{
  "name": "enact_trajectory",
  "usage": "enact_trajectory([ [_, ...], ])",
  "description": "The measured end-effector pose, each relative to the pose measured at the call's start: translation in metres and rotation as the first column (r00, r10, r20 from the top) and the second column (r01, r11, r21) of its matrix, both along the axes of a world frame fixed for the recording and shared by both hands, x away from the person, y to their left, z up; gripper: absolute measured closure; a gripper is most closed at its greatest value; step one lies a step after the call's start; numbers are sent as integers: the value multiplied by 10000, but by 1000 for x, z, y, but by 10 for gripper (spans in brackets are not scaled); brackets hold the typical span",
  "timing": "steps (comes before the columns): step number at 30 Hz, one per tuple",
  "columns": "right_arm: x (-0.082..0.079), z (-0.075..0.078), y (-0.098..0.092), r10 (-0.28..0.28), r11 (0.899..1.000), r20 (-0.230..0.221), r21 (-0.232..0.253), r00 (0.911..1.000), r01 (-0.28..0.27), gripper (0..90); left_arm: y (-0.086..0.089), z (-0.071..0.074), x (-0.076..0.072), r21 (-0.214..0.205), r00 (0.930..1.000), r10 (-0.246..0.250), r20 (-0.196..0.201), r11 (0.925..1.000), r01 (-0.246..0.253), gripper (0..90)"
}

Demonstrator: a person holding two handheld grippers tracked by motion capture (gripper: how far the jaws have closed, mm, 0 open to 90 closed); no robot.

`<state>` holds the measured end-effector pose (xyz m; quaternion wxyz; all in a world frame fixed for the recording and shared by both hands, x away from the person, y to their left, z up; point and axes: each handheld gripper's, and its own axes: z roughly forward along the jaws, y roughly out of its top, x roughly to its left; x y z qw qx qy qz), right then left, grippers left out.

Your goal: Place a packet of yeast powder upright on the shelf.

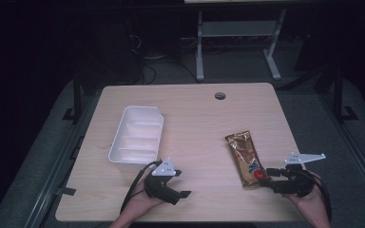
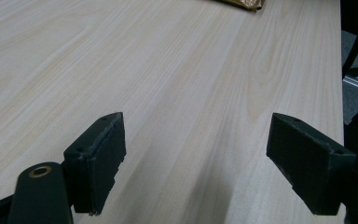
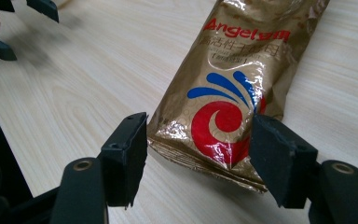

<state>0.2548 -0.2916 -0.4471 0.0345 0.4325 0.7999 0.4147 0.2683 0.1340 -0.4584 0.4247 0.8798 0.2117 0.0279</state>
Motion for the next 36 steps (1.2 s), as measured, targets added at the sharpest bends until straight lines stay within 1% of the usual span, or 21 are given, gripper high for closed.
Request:
enact_trajectory([
  [6,4,3,-1,-153,9997,150,189,9998,150,368,-2,0,3,-71,10000,52,-74,10000,-53,215],
  [8,6,5,0,-149,9998,185,164,9997,146,368,-4,1,4,-65,10000,21,-56,10000,-21,217],
  [9,8,7,2,-171,9999,266,11,9995,171,369,-6,2,4,-62,10000,26,-63,10000,-26,221],
  [12,12,9,4,-150,9999,325,11,9994,150,372,-11,5,5,-128,10000,-3,-8,9999,3,225],
  [15,21,13,7,-144,9998,272,-132,9995,148,381,-16,8,9,-155,10000,69,-23,9999,-69,230],
  [17,24,14,8,-159,9999,230,-63,9996,161,382,-20,11,11,-151,9999,4,-129,9999,-6,234],
  [18,26,16,8,-135,9999,204,50,9997,134,382,-22,13,13,-142,9999,-16,-104,9999,15,237],
  [19,30,18,10,-78,9999,204,-76,9998,80,383,-27,16,15,-152,10000,-18,-28,9999,18,240],
  [22,36,19,11,-21,9999,189,-149,9998,23,384,-33,19,18,-128,10000,-62,10,9999,62,245],
  [23,38,20,11,-32,9999,175,-139,9998,35,383,-40,21,21,-53,9999,-94,38,9999,94,245],
  [24,40,20,12,0,10000,174,-83,9998,1,383,-40,21,21,-53,9999,-94,38,9999,94,245],
  [25,42,21,12,51,10000,165,-63,9999,-50,384,-46,22,26,9,9999,-116,-16,9999,116,245],
  [26,44,23,14,70,10000,163,-60,9998,-69,384,-46,22,26,9,9999,-116,-16,9999,116,245],
  [27,46,24,15,102,9999,169,-82,9998,-101,388,-52,24,32,57,9999,-118,-47,9999,118,245],
  [28,46,24,15,102,9999,169,-82,9998,-101,388,-52,24,32,57,9999,-118,-47,9999,118,245],
  [29,51,26,18,178,9998,208,-97,9996,-176,403,-58,27,38,0,9999,-88,-118,10000,88,245],
  [30,51,26,18,178,9998,208,-97,9996,-176,403,-58,27,38,0,9999,-88,-118,10000,88,245],
  [31,54,27,22,213,9996,187,-178,9996,-209,419,-64,30,42,-58,9998,-122,-158,9999,121,246],
  [34,55,23,26,346,9991,167,-257,9993,-342,436,-70,31,45,44,9998,-116,-141,9999,117,249],
  [35,54,19,29,370,9984,160,-431,9992,-363,466,-73,32,47,64,9999,-94,-105,9999,95,251],
  [36,53,18,30,372,9983,142,-457,9992,-366,477,-79,33,51,28,9999,-22,-163,10000,22,259],
])
